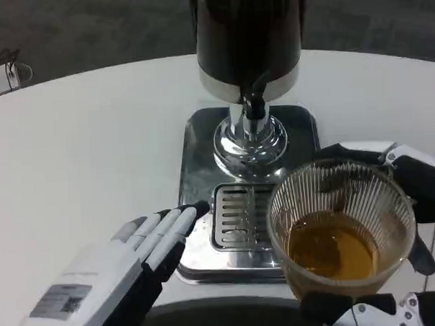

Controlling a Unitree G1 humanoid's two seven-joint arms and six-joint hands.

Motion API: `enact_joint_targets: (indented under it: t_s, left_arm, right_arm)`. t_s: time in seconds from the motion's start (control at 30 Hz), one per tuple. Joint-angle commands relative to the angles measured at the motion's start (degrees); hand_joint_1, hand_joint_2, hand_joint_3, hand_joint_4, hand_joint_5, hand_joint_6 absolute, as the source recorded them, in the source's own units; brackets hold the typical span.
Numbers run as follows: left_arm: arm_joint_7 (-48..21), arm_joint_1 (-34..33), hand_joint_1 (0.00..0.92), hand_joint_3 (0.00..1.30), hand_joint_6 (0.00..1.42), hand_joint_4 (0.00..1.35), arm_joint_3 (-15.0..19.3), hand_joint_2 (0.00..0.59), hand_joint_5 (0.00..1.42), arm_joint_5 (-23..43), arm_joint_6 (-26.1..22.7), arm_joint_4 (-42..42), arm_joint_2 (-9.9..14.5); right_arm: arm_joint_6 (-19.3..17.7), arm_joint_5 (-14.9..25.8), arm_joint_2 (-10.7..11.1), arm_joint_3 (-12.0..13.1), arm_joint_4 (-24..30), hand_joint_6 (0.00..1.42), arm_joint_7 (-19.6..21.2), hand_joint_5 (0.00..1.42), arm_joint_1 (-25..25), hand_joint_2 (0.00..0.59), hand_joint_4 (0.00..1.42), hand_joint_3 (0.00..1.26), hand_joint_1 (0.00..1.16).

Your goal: Grasp the cup under the faucet to collect the drink, then remove the cup.

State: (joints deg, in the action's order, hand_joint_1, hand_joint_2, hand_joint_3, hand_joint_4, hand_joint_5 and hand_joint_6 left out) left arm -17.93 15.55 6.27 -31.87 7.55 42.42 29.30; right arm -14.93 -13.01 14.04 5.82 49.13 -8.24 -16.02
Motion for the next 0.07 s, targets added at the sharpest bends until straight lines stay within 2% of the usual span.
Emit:
enact_joint_targets:
  t_s: [0.03,0.07]
  left_arm:
    - [-0.80,0.27,0.000,0.00,0.00,0.00,0.60,0.047,0.00,0.21,-0.51,0.79,-0.29]
    - [-0.83,0.24,0.000,0.00,0.00,0.00,0.60,0.047,0.00,0.23,-0.54,0.82,-0.32]
  right_arm:
    - [-2.61,1.57,-0.34,0.11,1.71,1.42,0.11,1.42,-0.01,0.214,1.42,1.23,0.96]
    - [-2.61,1.63,-0.32,0.15,1.69,1.42,0.10,1.42,0.01,0.214,1.42,1.23,0.96]
